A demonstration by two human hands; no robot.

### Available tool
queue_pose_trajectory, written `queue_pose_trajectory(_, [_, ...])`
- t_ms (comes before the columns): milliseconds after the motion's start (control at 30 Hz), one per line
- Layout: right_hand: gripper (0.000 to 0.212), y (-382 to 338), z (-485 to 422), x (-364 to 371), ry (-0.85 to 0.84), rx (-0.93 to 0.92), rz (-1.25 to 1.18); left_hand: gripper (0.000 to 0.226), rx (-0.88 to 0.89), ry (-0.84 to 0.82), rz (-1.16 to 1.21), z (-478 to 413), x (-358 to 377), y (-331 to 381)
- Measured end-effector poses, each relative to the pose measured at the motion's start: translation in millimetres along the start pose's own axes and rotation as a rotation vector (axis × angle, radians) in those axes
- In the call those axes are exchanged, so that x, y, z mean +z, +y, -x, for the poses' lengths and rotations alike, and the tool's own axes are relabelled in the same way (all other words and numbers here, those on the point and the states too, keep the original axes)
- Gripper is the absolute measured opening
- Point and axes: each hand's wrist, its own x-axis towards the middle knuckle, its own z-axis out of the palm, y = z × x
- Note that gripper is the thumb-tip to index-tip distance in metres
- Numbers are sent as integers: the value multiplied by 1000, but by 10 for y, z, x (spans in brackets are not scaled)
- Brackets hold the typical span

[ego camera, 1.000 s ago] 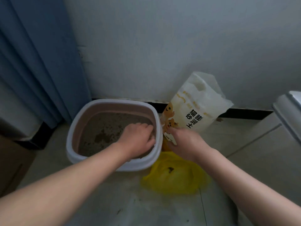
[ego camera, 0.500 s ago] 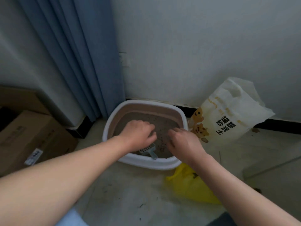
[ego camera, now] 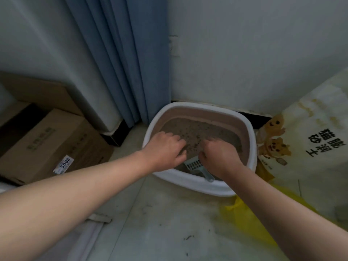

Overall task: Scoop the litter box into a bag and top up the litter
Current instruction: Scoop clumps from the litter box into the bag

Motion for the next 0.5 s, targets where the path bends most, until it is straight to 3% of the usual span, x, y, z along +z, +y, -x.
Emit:
queue_pose_trajectory(133, [20,-43,10,251,-109,-7,44,36,-68,95,92,260,407,-93])
queue_pose_trajectory(267, [35,67,165,361,-189,9,117,34,-49,179,137,433,828,-37])
queue_pose_trajectory(500, [37,335,416,438,-280,113,119,35,-50,181,236,538,1225,71])
